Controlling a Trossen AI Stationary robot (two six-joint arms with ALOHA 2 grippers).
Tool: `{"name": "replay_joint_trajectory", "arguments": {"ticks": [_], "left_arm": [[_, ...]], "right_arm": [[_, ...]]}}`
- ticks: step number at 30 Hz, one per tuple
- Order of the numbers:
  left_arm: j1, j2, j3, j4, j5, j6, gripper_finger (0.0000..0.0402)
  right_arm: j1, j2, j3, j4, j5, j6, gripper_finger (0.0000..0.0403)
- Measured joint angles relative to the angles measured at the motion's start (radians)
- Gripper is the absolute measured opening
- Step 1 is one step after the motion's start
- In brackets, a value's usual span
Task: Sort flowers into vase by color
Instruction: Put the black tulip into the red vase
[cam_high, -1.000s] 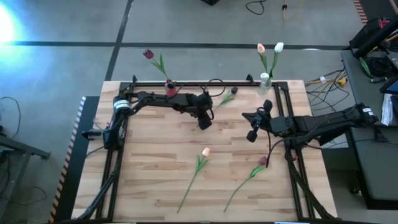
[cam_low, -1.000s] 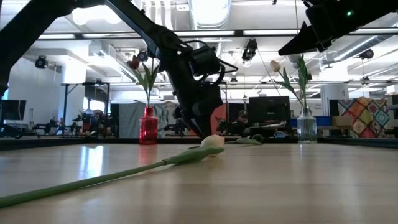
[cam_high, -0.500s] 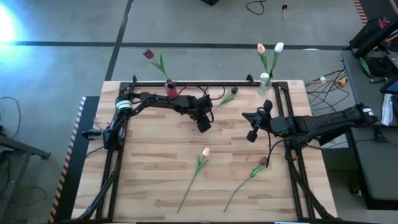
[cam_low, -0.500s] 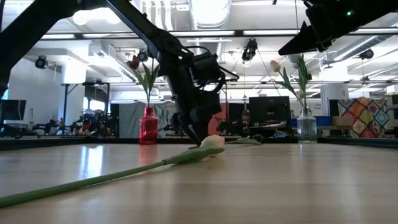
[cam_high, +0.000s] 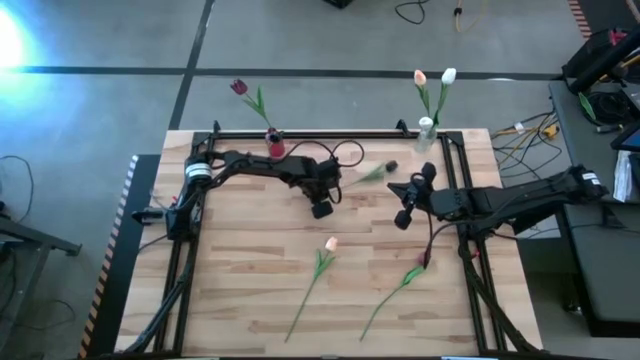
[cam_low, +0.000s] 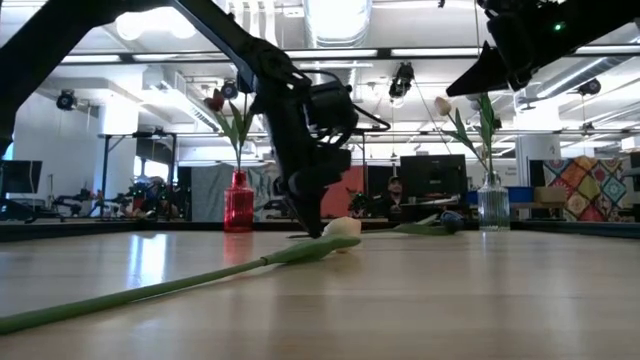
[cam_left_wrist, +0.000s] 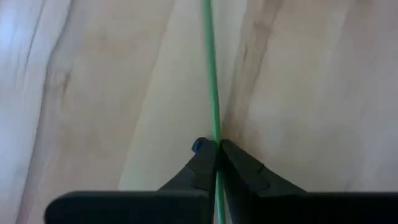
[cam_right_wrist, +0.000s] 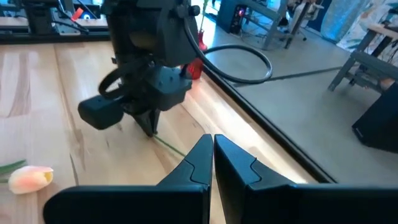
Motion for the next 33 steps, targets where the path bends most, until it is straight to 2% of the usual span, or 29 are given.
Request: {"name": "replay_joint_trajectory", "arguments": {"ticks": [4, 9, 15, 25, 30, 33], "left_arm": [[-0.012, -0.042, -0.057, -0.001, -0.01, 0.001, 0.0001], [-0.026, -0.173, -0.237, 0.087, -0.007, -0.047, 0.0001], [-0.034, -0.39, -0.47, 0.311, -0.006, -0.147, 0.0], [-0.081, -0.695, -0.826, 0.752, -0.005, -0.269, 0.0], [-0.117, -0.794, -0.967, 1.023, -0.003, -0.258, 0.0], [-0.139, -0.826, -1.04, 1.202, -0.003, -0.223, 0.0]], "right_arm": [[0.0, 0.05, 0.0, 0.013, 0.0, 0.023, 0.0009], [0.0, 0.129, -0.003, 0.064, 0.0, 0.03, 0.0009], [0.0, 0.227, -0.022, 0.165, -0.009, 0.052, 0.0009], [0.0, 0.433, -0.068, 0.593, -0.195, 0.047, 0.0009], [0.0, 0.574, -0.046, 0.835, -0.221, 0.044, 0.0013], [-0.003, 0.657, -0.015, 1.004, -0.221, 0.007, 0.0029]]}}
